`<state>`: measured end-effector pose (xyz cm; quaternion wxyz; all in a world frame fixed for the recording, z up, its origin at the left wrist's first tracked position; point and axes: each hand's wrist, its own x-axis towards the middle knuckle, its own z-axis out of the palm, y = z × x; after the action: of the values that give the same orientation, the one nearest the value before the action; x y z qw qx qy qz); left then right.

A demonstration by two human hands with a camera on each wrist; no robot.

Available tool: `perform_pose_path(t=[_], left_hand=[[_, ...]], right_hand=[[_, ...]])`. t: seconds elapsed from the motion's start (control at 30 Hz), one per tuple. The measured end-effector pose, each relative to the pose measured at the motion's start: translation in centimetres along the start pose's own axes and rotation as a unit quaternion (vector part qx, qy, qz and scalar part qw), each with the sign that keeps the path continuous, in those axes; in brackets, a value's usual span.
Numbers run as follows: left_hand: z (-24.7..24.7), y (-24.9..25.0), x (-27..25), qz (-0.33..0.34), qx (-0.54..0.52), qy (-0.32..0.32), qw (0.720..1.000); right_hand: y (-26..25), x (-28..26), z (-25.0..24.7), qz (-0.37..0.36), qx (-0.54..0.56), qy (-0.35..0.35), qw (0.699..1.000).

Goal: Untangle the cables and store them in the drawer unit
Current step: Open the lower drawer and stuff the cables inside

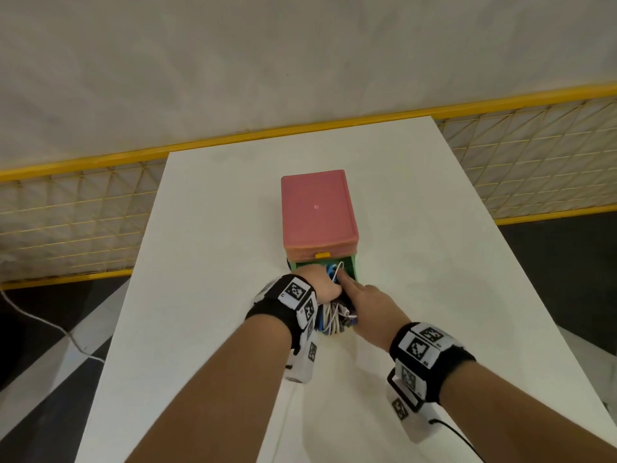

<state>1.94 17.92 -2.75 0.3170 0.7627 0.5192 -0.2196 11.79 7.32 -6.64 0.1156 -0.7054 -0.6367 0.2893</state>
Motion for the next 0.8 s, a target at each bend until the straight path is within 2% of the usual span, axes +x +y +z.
perform_pose_path(t=[0.1, 0.2, 0.3, 0.33, 0.47, 0.63, 0.7, 0.8], left_hand=[[0.2, 0.4, 0.3, -0.023, 0.021, -0.01, 0.999], [0.6, 0.8, 0.4, -0.059, -0.009, 0.062, 0.996], [1.5, 0.9, 0.0, -0.075, -0.026, 0.143, 0.987], [1.7, 0.8, -0.1, -0.068, -0.018, 0.152, 0.986], [1.7, 1.0, 0.0, -0.058, 0.04, 0.104, 0.992], [2.2, 1.3, -0.2, -0.067, 0.014, 0.169, 0.983], [1.8, 0.9, -0.3, -0.056, -0.003, 0.154, 0.986], [0.4, -0.7, 0.0, -0.001, -0.088, 0.027, 0.996]], right_hand=[[0.0, -0.9, 0.1, 0.016, 0.084, 0.045, 0.995], [-0.5, -1.5, 0.5, 0.011, 0.13, 0.085, 0.988], [-0.3, -1.6, 0.6, 0.0, 0.124, 0.081, 0.989], [-0.2, -1.8, 0.6, -0.009, 0.126, 0.076, 0.989], [-0.2, -2.6, 1.2, -0.043, 0.104, 0.061, 0.992], [0.1, -2.2, 1.6, -0.024, 0.067, 0.054, 0.996], [-0.1, -2.0, 1.7, -0.005, 0.049, 0.038, 0.998], [-0.6, -1.2, 1.7, 0.008, 0.005, 0.016, 1.0]])
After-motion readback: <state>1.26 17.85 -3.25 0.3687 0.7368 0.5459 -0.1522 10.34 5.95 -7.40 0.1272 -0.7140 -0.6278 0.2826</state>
